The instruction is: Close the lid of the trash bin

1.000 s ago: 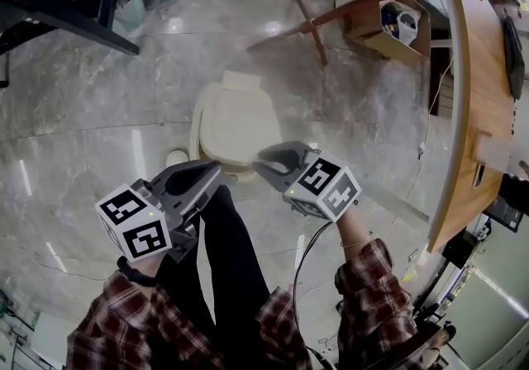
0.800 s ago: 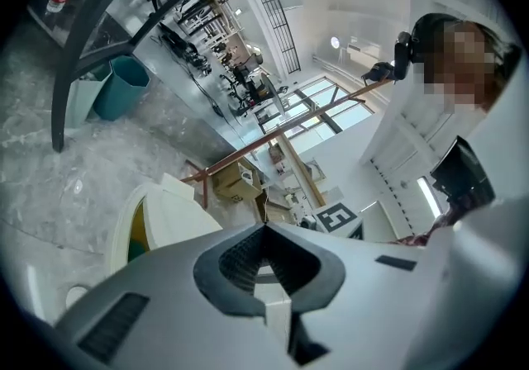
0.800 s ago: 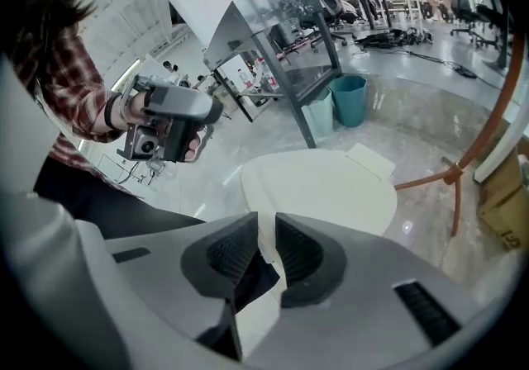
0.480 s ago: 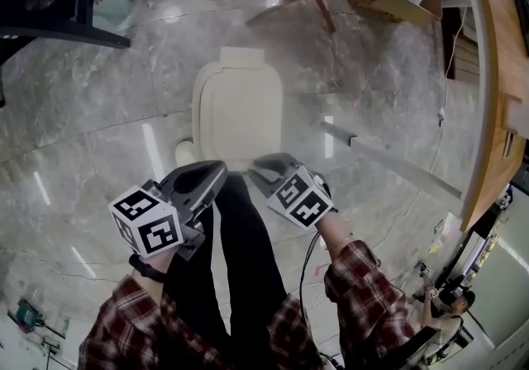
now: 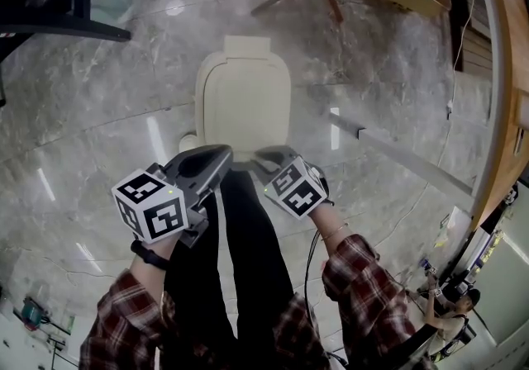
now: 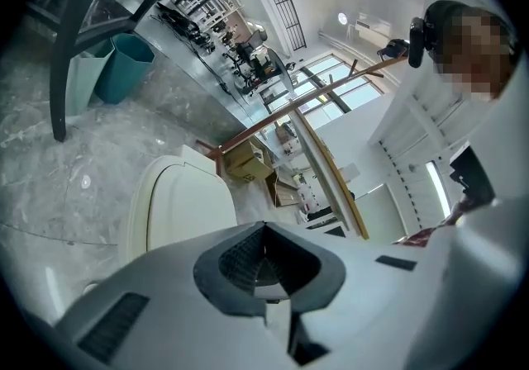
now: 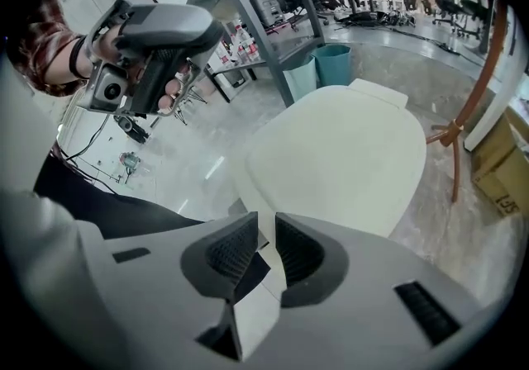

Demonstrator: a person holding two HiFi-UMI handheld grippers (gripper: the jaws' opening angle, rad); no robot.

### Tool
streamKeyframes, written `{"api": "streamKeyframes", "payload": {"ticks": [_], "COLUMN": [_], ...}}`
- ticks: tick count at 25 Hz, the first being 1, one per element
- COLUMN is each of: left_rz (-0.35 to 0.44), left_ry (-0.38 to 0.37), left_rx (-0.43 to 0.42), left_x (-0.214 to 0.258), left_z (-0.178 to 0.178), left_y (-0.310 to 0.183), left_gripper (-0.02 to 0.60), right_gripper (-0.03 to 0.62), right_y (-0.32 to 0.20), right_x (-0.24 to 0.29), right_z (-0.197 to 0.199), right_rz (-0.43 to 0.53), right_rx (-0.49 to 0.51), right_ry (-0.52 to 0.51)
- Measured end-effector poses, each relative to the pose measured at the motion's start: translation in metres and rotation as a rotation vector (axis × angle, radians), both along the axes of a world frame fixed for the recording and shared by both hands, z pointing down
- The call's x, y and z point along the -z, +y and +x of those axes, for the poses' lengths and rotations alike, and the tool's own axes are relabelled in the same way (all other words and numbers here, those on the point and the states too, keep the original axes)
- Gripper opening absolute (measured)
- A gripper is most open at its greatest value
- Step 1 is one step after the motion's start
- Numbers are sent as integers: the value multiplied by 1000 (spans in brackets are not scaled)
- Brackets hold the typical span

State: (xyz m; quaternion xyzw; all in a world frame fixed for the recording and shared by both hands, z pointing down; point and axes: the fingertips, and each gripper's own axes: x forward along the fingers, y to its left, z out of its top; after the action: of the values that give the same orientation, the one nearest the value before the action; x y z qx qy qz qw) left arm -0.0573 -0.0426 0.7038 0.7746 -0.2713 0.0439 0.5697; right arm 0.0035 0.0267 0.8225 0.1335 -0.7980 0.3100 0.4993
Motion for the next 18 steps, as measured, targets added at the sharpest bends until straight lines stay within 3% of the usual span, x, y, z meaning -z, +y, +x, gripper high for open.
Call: {"api": "streamKeyframes", "payload": {"ticks": [13,18], "left_rz": [-11,-5], "left_ry": [-12,-27], "left_rx": [-2,-2], "left_x": [-6,-3], "left_z": [-1,-6], "left_y": [3,-2], "left_gripper": [11,11], "right_gripper": [57,57], "right_y": [-1,0], "right_x": [-14,-16], "right_z": [2,2], "right_rz": [-1,-60], "right_rx": [7,-83], "right_ry": [58,67]}}
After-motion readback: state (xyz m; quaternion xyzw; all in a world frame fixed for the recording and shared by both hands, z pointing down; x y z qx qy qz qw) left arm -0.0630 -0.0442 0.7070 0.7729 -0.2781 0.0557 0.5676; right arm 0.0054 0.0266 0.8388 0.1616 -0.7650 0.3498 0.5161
